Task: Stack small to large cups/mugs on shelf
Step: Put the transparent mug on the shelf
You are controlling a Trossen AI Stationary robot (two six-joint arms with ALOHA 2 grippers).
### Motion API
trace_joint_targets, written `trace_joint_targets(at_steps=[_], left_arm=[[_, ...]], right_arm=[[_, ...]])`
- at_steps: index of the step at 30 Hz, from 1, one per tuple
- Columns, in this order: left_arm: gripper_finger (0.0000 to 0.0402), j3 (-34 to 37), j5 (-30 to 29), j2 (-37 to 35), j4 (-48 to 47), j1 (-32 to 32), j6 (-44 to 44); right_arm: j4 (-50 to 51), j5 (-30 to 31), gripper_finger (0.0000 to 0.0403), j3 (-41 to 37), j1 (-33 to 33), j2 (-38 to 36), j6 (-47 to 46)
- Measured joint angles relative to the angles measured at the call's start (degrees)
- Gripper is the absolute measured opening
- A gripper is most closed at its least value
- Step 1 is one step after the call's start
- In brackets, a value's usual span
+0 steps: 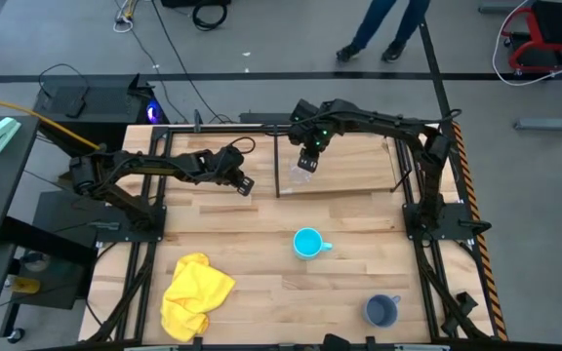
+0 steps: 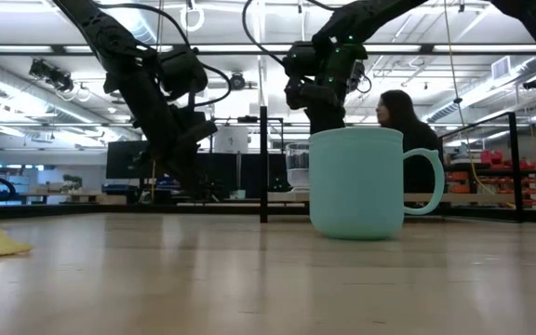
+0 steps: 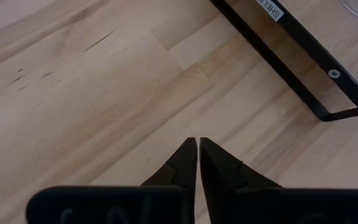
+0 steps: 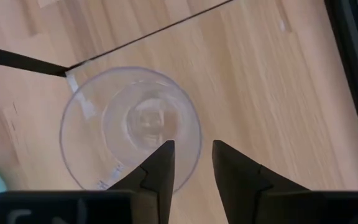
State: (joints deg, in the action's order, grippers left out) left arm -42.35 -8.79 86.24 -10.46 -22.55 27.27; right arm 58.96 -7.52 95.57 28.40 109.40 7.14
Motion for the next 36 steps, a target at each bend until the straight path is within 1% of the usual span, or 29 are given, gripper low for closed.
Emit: trace_joint_targets(at_steps=[3,5,10,12,14,19,22,25,29,33,36], left_arm=[[0.0022,0.0,0.0,0.0,0.2,0.0,-0.1],[0.0016,0.0,0.0,0.0,0.2,0.0,0.0],[0.0009,0.0,0.0,0.0,0.3,0.0,-0.1],[0.0012,0.0,0.0,0.0,0.3,0.0,0.0],[0.0018,0.0,0.0,0.0,0.3,0.0,0.0],[0.0021,0.0,0.0,0.0,0.4,0.0,0.0],[0.0013,0.0,0.0,0.0,0.4,0.0,0.0],[0.0008,0.0,-0.1,0.0,0.4,0.0,0.0],[0.0013,0.0,-0.9,0.0,0.6,0.0,0.0],[0.0024,0.0,-1.5,0.0,1.7,0.0,0.0],[0.0023,0.0,-1.5,0.0,2.7,0.0,0.1]], right_arm=[[-0.1,0.0,0.0109,0.0,0.0,0.0,-1.5],[-0.3,0.0,0.0097,0.0,0.0,0.0,-3.0],[-1.0,0.0,0.0045,0.0,-0.6,0.0,-5.9],[-1.0,0.0,0.002,0.0,-1.0,0.0,-6.9],[-1.2,0.0,0.0008,0.0,-1.4,0.0,-7.7],[-3.3,0.7,0.0013,0.0,-2.4,0.0,-14.2],[-3.9,5.2,0.0005,0.0,-2.9,0.0,-18.0],[-3.2,10.6,0.0006,0.0,-3.3,0.0,-22.8],[-1.5,15.3,0.0004,0.0,-3.5,0.0,-28.4],[-0.5,16.5,0.0002,0.0,-2.9,0.0,-34.7],[0.5,16.6,0.0002,0.1,-2.9,0.0,-38.4]])
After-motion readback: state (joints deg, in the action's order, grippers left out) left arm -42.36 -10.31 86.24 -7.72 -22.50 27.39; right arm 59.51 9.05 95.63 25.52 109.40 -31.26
